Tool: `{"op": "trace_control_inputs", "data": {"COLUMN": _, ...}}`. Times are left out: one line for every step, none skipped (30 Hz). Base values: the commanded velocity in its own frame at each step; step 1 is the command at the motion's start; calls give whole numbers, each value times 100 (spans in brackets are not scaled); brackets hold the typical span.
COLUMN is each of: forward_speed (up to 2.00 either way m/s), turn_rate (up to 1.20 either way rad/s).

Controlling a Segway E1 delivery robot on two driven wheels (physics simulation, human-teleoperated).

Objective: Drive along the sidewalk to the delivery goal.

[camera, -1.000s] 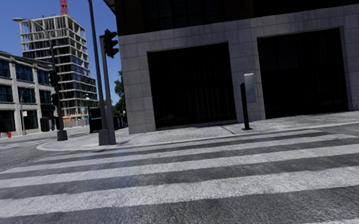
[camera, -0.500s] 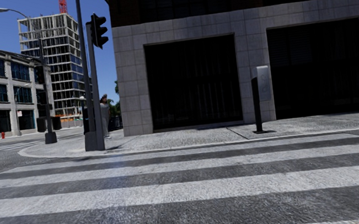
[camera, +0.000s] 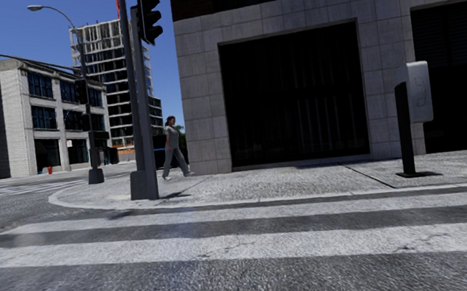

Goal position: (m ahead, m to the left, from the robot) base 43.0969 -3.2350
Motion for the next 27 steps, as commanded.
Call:
{"op": "trace_control_inputs", "data": {"forward_speed": 199, "turn_rate": 0}}
{"op": "trace_control_inputs", "data": {"forward_speed": 199, "turn_rate": 0}}
{"op": "trace_control_inputs", "data": {"forward_speed": 199, "turn_rate": 0}}
{"op": "trace_control_inputs", "data": {"forward_speed": 199, "turn_rate": 0}}
{"op": "trace_control_inputs", "data": {"forward_speed": 199, "turn_rate": 0}}
{"op": "trace_control_inputs", "data": {"forward_speed": 199, "turn_rate": 0}}
{"op": "trace_control_inputs", "data": {"forward_speed": 199, "turn_rate": 0}}
{"op": "trace_control_inputs", "data": {"forward_speed": 199, "turn_rate": 0}}
{"op": "trace_control_inputs", "data": {"forward_speed": 199, "turn_rate": 0}}
{"op": "trace_control_inputs", "data": {"forward_speed": 199, "turn_rate": 0}}
{"op": "trace_control_inputs", "data": {"forward_speed": 199, "turn_rate": 0}}
{"op": "trace_control_inputs", "data": {"forward_speed": 198, "turn_rate": 0}}
{"op": "trace_control_inputs", "data": {"forward_speed": 197, "turn_rate": 0}}
{"op": "trace_control_inputs", "data": {"forward_speed": 197, "turn_rate": 0}}
{"op": "trace_control_inputs", "data": {"forward_speed": 197, "turn_rate": 0}}
{"op": "trace_control_inputs", "data": {"forward_speed": 197, "turn_rate": 0}}
{"op": "trace_control_inputs", "data": {"forward_speed": 197, "turn_rate": 0}}
{"op": "trace_control_inputs", "data": {"forward_speed": 197, "turn_rate": 0}}
{"op": "trace_control_inputs", "data": {"forward_speed": 197, "turn_rate": 0}}
{"op": "trace_control_inputs", "data": {"forward_speed": 194, "turn_rate": 0}}
{"op": "trace_control_inputs", "data": {"forward_speed": 181, "turn_rate": 0}}
{"op": "trace_control_inputs", "data": {"forward_speed": 157, "turn_rate": 13}}
{"op": "trace_control_inputs", "data": {"forward_speed": 157, "turn_rate": 13}}
{"op": "trace_control_inputs", "data": {"forward_speed": 142, "turn_rate": 18}}
{"op": "trace_control_inputs", "data": {"forward_speed": 137, "turn_rate": 19}}
{"op": "trace_control_inputs", "data": {"forward_speed": 137, "turn_rate": 19}}
{"op": "trace_control_inputs", "data": {"forward_speed": 137, "turn_rate": 19}}
